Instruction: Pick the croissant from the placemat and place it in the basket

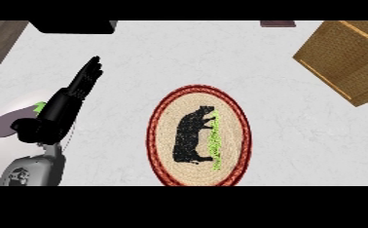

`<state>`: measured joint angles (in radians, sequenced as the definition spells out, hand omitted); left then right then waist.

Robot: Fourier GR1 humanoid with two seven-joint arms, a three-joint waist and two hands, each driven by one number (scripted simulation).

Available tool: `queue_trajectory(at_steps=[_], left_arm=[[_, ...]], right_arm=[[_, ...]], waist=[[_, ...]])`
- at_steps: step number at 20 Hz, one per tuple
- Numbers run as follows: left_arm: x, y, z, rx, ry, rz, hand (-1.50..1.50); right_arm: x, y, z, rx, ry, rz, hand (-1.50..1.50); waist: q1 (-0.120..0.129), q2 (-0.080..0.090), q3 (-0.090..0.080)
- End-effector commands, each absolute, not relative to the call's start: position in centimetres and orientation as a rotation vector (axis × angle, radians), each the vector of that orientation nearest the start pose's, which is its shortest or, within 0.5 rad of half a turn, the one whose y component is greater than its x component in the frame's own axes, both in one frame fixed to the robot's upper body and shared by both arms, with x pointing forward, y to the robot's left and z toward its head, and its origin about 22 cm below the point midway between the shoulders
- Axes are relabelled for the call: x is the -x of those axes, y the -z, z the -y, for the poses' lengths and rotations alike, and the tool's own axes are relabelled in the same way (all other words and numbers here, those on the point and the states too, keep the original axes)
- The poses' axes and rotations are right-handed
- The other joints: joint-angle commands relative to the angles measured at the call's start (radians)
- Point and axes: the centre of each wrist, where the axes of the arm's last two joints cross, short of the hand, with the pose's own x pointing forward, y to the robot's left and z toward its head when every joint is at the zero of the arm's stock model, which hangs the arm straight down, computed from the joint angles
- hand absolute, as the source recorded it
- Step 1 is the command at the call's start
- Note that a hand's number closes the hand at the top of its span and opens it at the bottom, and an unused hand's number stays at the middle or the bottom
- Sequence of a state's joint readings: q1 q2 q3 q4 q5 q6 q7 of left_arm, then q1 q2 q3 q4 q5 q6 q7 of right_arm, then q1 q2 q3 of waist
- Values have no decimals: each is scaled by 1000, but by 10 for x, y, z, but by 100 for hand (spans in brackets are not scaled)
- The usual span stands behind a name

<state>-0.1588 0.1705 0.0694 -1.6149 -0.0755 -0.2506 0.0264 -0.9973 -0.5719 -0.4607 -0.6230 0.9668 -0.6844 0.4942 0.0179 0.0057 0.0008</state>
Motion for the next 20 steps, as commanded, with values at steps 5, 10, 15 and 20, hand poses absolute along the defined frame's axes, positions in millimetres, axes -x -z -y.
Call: queue_trajectory(at_steps=[5, 10, 15, 20], left_arm=[[-289, -65, -260, -37, 402, 1693, 0], [-286, -70, -264, -34, 402, 1693, 0], [-280, -60, -254, -8, 384, 1689, 0], [-278, -54, -249, -52, 393, 1706, 0]], right_arm=[[-416, -173, 408, 1603, 569, 1282, -150], [-409, -175, 428, 1605, 449, 1272, -150], [-422, -199, 417, 1596, 456, 1343, -150], [-407, -209, 436, 1521, 606, 1462, -150]], waist=[[3, 5, 1], [0, 0, 0], [9, 3, 0], [-5, -1, 0]])
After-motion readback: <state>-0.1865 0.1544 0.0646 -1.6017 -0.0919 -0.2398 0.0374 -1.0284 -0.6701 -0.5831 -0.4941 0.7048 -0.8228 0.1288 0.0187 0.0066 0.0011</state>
